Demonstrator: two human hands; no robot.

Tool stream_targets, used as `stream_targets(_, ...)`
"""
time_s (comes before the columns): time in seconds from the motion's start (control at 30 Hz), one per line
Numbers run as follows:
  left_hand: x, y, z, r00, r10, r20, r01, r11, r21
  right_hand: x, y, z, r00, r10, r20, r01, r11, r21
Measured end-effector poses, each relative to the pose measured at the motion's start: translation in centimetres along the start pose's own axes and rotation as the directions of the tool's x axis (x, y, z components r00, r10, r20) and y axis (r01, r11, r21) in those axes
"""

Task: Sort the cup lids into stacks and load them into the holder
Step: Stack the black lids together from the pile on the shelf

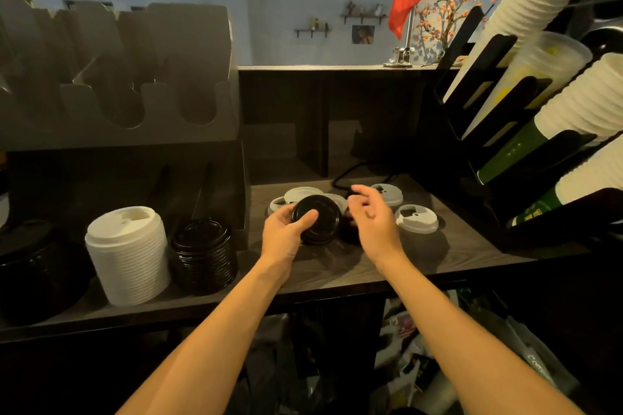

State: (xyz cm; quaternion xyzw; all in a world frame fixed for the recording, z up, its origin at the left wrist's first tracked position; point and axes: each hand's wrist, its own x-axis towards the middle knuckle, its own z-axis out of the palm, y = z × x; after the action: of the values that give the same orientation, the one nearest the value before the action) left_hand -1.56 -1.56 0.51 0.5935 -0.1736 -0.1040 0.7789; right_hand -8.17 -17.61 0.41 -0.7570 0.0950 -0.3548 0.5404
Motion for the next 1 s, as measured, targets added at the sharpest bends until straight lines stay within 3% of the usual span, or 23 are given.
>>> stream_targets(0.07, 0.2, -0.1, -0.2, 0.998, 0.024, -0.065, -0.023, 1.0, 0.012, 1.6, 0.9, -0.5, 0.982, -0.052, -0.182, 0.004, 0.967, -0.254)
stream_targets(0.1, 0.4, -0.2, -0.1, 0.996, 0.037, -0.081, -0.034, 0.999, 0.028, 2.4, 1.4, -0.7, 0.979, -0.061, -0.196, -0.023, 0.917, -0.398)
stream_targets(0.17, 0.4, -0.2, 0.0, 0.994, 0.051, -0.096, -0.045, 0.997, 0.061, 3.9, 2.2, -0.8, 0.992, 0.001, -0.124, -0.075, 0.797, -0.599)
stream_targets(0.27, 0.7, -0.5, 0.0, 0.993, 0.045, -0.109, -0.038, 0.997, 0.071, 5.5, 2.9, -0.2, 0.994, 0.101, -0.039, -0.098, 0.685, -0.722)
stream_targets(0.4, 1.0, -0.6, -0.1, 0.986, 0.038, -0.162, -0.033, 0.999, 0.03, 6.2, 3.6, 0.2, 0.99, 0.14, -0.028, -0.109, 0.612, -0.784)
stream_targets(0.53, 1.0, -0.6, 0.1, 0.991, 0.015, -0.135, -0.008, 0.999, 0.05, 5.8, 3.1, -0.2, 0.996, 0.058, -0.069, -0.09, 0.684, -0.724)
stream_targets(0.8, 1.1, -0.6, 0.0, 0.984, 0.032, -0.176, -0.026, 0.999, 0.035, 4.6, 1.6, -0.4, 0.993, 0.115, 0.037, -0.07, 0.796, -0.601)
stream_targets(0.87, 1.2, -0.7, 0.0, 0.983, 0.036, -0.179, -0.028, 0.999, 0.046, 3.5, 1.6, -0.6, 0.979, 0.162, 0.128, -0.035, 0.743, -0.668)
stream_targets(0.97, 1.1, -0.7, -0.1, 0.98, 0.067, -0.188, -0.057, 0.997, 0.058, 2.0, 1.7, -0.5, 0.924, 0.236, 0.302, 0.122, 0.566, -0.815)
stream_targets(1.0, 1.0, -0.8, -0.2, 0.979, 0.082, -0.189, -0.071, 0.995, 0.065, 1.9, 1.7, -0.5, 0.925, 0.212, 0.317, 0.147, 0.569, -0.809)
